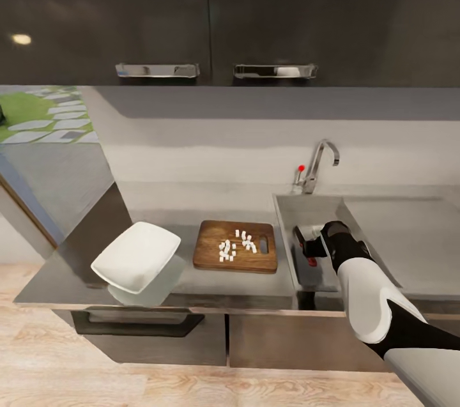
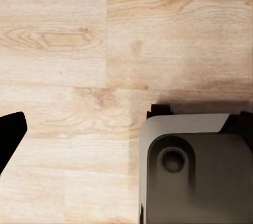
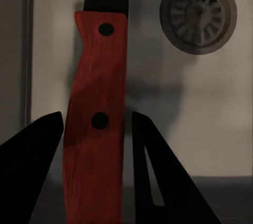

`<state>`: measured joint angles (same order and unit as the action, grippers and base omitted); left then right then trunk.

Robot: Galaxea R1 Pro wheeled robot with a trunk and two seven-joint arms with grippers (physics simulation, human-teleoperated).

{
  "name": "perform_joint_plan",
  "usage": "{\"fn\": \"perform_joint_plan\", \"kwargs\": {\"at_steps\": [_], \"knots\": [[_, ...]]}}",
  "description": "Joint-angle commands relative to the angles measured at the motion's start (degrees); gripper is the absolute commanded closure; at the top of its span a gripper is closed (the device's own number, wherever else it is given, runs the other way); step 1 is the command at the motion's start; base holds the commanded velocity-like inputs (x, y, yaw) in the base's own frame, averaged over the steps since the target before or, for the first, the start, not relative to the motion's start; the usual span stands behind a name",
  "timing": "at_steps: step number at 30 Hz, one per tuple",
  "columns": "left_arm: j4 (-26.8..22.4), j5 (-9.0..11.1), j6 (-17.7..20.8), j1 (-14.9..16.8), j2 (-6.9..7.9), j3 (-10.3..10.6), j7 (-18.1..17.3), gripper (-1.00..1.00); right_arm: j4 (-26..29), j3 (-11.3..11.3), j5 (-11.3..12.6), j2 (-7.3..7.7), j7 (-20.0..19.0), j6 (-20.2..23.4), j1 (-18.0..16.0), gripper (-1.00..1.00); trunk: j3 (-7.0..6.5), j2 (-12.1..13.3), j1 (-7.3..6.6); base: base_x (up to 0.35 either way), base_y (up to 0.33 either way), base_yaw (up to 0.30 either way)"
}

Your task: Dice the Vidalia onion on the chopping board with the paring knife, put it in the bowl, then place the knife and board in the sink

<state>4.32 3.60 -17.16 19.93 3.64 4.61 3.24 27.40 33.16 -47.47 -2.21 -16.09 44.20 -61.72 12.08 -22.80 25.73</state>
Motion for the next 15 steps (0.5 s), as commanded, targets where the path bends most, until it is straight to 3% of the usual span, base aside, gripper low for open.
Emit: {"fn": "perform_joint_plan", "kwargs": {"at_steps": [1, 11, 12, 15], "knots": [[0.25, 0.36, -0.42, 0.11, -0.02, 0.49, 0.10, -1.00, 0.11, 0.42, -0.60, -0.07, -0.43, 0.08, -0.07, 1.00, 0.21, -0.12, 0.05, 0.123, 0.000, 0.000], [0.25, 0.36, -0.42, 0.11, 0.04, 0.49, 0.10, -1.00, 0.11, 0.42, -0.60, -0.07, -0.42, 0.09, -0.07, 1.00, 1.13, -0.12, 0.05, 0.023, 0.000, 0.000], [0.25, 0.36, -0.42, 0.11, 0.05, 0.49, 0.10, -1.00, 0.11, 0.42, -0.60, -0.07, -0.42, 0.10, -0.07, -1.00, 1.22, -0.12, 0.05, 0.001, 0.000, 0.000], [0.25, 0.36, -0.42, 0.11, 0.05, 0.49, 0.10, -1.00, 0.11, 0.46, -0.60, -0.07, -0.40, 0.09, -0.07, -1.00, 1.50, -0.12, 0.05, 0.000, 0.000, 0.000]]}}
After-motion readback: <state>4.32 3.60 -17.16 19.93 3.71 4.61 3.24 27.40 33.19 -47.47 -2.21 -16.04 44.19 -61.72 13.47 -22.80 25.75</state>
